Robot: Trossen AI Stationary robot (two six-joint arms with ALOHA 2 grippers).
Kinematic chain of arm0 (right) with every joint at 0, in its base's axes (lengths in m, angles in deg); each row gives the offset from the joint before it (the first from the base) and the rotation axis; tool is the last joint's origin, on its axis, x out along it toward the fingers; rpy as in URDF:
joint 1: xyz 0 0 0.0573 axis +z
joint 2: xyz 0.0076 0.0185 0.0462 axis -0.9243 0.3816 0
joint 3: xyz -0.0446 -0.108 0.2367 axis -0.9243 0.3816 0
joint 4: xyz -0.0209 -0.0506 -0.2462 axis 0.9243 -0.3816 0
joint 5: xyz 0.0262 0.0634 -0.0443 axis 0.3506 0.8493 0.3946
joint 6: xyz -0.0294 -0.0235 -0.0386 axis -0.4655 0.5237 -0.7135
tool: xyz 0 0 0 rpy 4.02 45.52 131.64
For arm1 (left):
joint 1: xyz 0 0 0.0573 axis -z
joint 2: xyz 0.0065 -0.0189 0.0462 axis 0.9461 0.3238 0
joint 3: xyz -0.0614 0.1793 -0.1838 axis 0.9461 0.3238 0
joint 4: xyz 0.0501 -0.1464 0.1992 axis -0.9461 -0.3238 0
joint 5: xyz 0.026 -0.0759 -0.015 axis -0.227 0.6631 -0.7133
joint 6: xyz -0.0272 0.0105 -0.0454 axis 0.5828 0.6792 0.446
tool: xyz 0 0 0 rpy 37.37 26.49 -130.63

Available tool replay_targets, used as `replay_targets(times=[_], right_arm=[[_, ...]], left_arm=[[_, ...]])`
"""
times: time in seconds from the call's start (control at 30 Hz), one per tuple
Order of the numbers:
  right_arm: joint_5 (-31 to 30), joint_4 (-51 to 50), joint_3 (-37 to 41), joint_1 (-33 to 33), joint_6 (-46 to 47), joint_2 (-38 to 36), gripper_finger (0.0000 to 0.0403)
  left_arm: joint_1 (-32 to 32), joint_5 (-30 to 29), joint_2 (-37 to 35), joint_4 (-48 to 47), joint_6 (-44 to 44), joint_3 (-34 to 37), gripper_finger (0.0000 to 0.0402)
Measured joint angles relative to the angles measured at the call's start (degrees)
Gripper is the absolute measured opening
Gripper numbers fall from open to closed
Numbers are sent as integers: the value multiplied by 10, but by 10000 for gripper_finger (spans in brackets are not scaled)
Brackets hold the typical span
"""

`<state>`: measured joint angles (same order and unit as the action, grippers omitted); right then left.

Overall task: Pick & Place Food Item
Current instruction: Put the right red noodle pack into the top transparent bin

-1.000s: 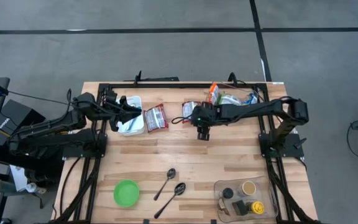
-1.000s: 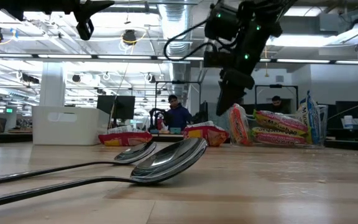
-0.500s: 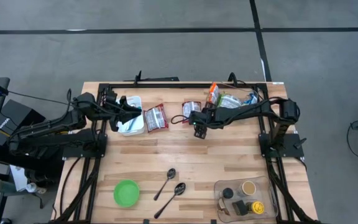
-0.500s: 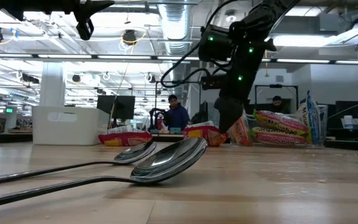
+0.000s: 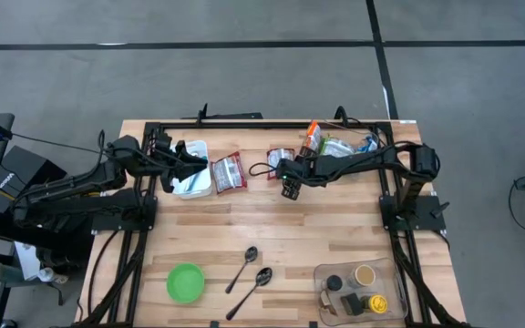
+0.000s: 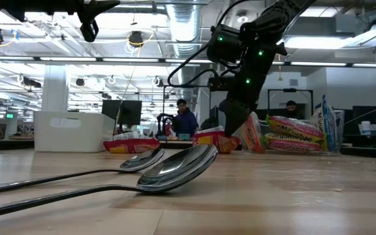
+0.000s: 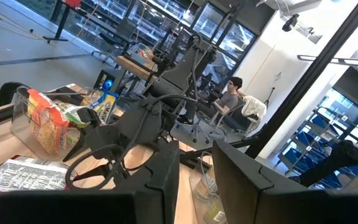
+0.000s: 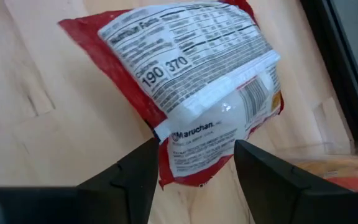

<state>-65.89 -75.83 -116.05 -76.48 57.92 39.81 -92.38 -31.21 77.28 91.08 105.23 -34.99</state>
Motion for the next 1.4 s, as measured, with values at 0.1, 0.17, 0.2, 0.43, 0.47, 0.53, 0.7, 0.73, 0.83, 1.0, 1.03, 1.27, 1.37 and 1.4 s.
replay_targets(times=[0.1,0.17,0.2,0.43,0.47,0.53,0.7,0.73,0.83,1.0,1.03,1.27,1.37,1.4], right_arm=[[5,-1,0,-6,0,0,202],[12,-2,0,-10,-1,0,203],[12,-2,0,-11,-2,0,203],[13,2,0,-27,-2,12,199],[13,-2,1,-29,-2,18,199],[13,2,1,-29,-2,30,199],[10,1,0,-19,4,59,194],[7,2,0,-16,7,62,191],[-10,0,0,-10,8,64,179],[-31,1,0,-4,9,60,146],[-32,3,0,-5,9,59,138],[-33,2,0,-5,9,59,76],[-33,2,0,-5,9,59,50],[-33,2,0,-5,9,59,40]], left_arm=[[0,0,0,0,0,0,92],[0,0,0,0,0,0,92],[0,0,0,0,0,0,92],[0,-2,0,0,0,0,92],[0,-2,0,0,0,0,92],[0,-2,0,0,0,0,92],[0,-2,0,0,0,0,92],[0,-2,0,0,0,0,92],[0,-2,0,0,0,0,92],[0,-2,0,0,0,0,92],[0,-2,0,0,0,0,92],[0,-1,0,0,0,0,92],[0,-1,0,0,0,0,92],[0,-1,0,0,0,0,92]])
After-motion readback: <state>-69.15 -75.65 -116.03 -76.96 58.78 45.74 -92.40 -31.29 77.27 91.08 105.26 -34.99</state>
